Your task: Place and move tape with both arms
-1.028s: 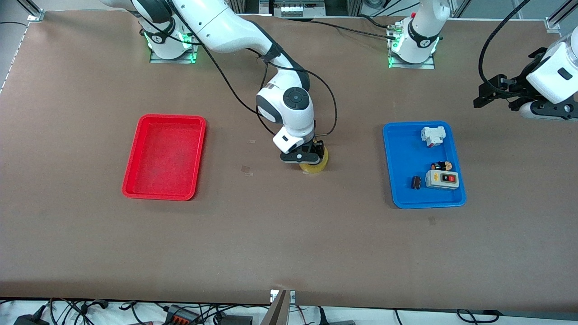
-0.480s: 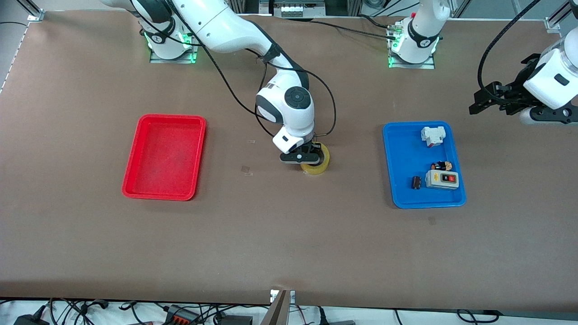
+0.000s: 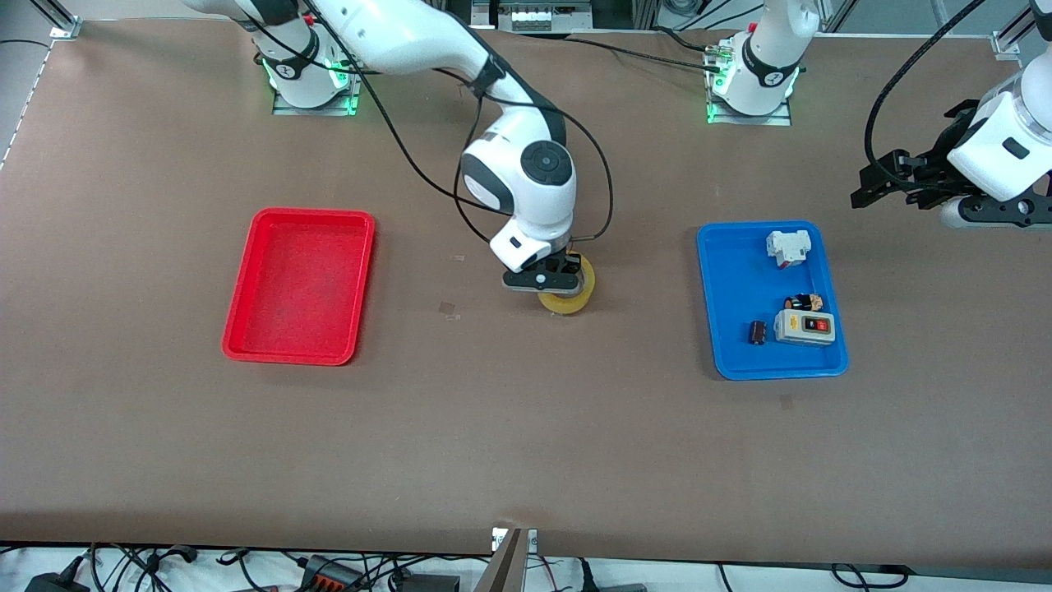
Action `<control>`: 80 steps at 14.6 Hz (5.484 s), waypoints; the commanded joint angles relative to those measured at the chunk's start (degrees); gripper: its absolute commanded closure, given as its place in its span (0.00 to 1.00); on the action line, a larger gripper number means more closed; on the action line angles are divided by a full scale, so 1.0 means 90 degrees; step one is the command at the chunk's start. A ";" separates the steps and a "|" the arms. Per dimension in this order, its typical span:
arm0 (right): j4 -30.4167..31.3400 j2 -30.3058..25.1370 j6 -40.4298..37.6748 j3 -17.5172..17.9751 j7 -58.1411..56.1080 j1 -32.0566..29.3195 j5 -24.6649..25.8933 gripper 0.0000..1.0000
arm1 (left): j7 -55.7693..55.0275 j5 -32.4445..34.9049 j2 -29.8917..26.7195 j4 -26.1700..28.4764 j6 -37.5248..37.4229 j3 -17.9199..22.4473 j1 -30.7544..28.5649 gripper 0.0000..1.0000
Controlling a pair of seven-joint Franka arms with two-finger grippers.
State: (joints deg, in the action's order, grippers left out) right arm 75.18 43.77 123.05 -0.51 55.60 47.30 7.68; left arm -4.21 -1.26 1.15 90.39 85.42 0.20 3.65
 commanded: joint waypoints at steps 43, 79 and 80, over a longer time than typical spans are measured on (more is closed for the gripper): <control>0.5409 -0.3446 0.1400 0.0096 -0.6119 -0.4973 -0.0834 0.02 | 0.0028 -0.0055 -0.0206 0.0200 -0.0028 0.0017 -0.0015 0.00; 0.1042 -0.4981 -0.4696 -0.0168 -0.5494 -0.4983 -0.0776 0.01 | 0.0360 -0.0075 -0.0187 0.0083 -0.0028 0.0027 -0.0347 0.00; 0.1042 -0.5010 -0.4726 -0.0168 -0.5504 -0.4973 -0.0776 0.01 | 0.0360 -0.0075 -0.0187 0.0083 -0.0028 0.0036 -0.0347 0.00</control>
State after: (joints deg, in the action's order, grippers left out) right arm 84.25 0.06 81.97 -2.44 6.54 2.86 0.31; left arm -1.43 -1.26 0.41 90.82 85.31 0.59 0.74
